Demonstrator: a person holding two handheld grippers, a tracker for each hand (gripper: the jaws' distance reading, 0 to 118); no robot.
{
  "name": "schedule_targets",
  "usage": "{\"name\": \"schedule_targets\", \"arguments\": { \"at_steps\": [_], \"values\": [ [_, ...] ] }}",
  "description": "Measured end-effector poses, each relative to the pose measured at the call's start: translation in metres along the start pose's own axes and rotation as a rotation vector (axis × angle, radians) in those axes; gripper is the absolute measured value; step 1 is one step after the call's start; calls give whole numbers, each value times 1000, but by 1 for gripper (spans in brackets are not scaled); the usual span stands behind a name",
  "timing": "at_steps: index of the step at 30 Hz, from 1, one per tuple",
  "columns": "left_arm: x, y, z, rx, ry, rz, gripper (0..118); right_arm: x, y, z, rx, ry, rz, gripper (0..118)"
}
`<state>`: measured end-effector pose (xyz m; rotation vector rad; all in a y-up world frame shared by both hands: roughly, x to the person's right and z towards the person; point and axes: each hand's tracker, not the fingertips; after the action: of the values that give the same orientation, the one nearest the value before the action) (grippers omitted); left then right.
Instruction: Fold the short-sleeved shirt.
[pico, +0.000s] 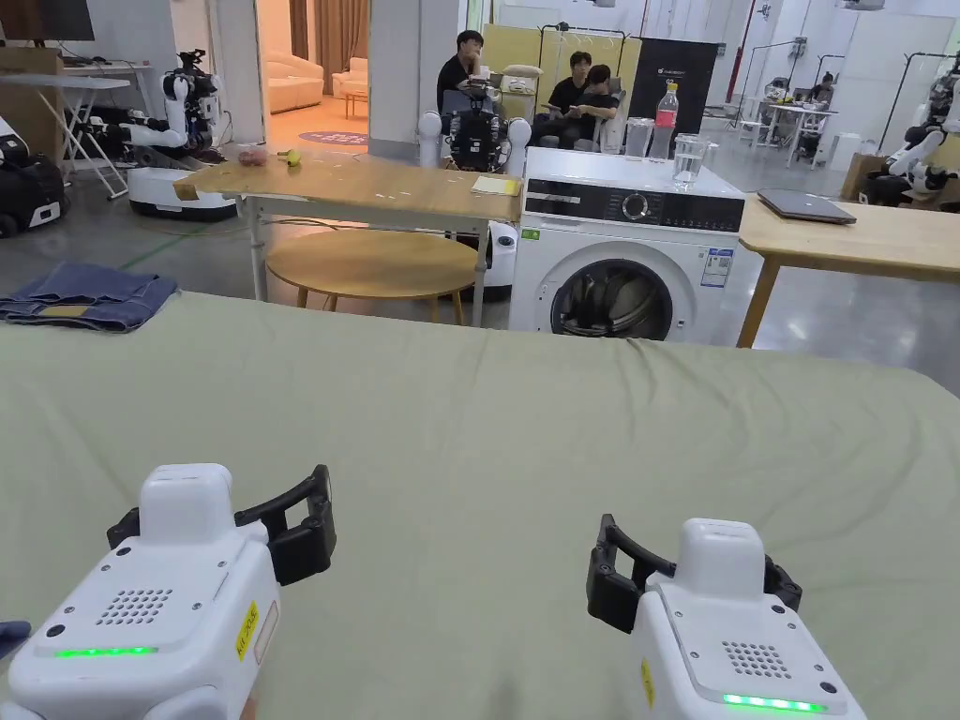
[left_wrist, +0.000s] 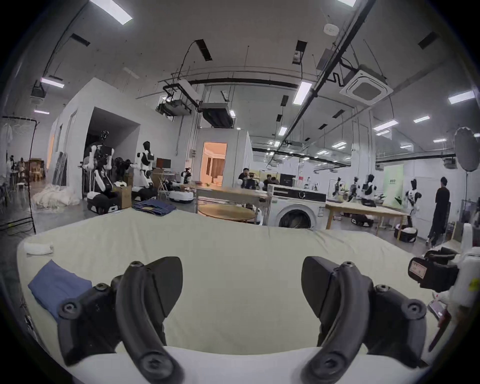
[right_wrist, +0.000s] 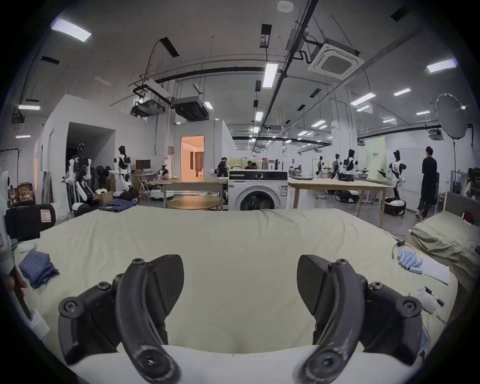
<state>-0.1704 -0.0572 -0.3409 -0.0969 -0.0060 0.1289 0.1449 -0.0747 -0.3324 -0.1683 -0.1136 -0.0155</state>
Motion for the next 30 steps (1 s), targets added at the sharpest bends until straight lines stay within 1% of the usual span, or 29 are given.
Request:
{"name": "schedule_targets", "arguments": {
  "at_steps": [5,9,12,17,20,23,26,30],
  "values": [
    [2,2,-2,-8,-3,-42,95,-1,1,-9,-37,-59,19,92],
    [5,1,-2,-10,-5,-68,95,-1,3,-11,-65,-59,2,92],
    [6,0,-2,-14,-3,-78,95,0,5,-11,-77,-38,-14,92],
    [3,-3,2,-9,-10,-61,95,-2,8,-13,-105,-51,-18,92],
    [0,-2,3,-6,-21,-46,95,-3,9,-15,-124,-59,-45,92],
    [-1,-1,2,-12,-26,-40,95,-1,11,-17,-155,-63,-91,92],
    [-3,-2,0,-17,-31,-49,95,2,11,-18,-173,-35,-130,92],
    [-3,-2,-1,-28,-28,-61,95,4,11,-19,-188,-30,-147,92]
  ]
}}
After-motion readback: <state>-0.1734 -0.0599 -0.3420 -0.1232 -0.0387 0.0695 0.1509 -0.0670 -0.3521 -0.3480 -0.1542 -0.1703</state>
